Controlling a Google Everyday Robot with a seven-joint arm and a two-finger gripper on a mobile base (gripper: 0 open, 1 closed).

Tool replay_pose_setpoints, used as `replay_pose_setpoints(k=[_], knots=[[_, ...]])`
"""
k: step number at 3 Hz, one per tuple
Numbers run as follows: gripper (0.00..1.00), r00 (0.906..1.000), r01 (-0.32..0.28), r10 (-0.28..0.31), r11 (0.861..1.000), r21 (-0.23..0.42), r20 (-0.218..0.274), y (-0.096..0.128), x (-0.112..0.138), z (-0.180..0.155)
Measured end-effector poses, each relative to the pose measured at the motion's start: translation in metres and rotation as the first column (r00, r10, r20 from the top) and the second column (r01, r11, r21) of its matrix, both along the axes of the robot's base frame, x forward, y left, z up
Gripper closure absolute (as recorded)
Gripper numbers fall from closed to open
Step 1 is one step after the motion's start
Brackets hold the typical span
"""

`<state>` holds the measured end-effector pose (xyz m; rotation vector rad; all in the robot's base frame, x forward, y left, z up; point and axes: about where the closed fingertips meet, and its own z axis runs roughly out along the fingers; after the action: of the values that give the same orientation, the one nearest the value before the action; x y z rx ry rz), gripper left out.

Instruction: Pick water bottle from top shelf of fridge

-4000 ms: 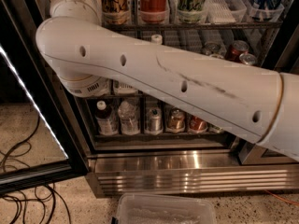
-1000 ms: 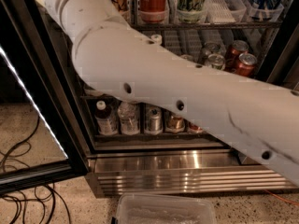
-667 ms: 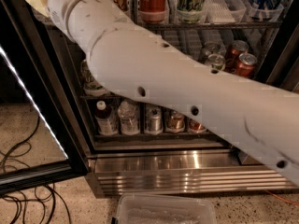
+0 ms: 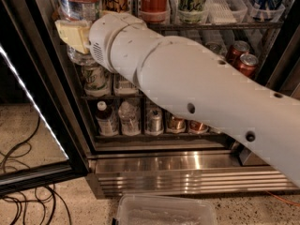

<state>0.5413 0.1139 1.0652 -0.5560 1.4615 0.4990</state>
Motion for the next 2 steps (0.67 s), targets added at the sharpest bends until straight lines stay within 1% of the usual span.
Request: replay_pose_setpoints(k=[1, 2], knots=[[1.00, 1.0000, 0.000, 0.000, 1.000, 0.000, 0.000, 0.000, 0.000, 0.000], [1.00, 0.9994, -0.028, 0.028, 0.999, 0.030, -0.017, 0.012, -0.008, 0.000]])
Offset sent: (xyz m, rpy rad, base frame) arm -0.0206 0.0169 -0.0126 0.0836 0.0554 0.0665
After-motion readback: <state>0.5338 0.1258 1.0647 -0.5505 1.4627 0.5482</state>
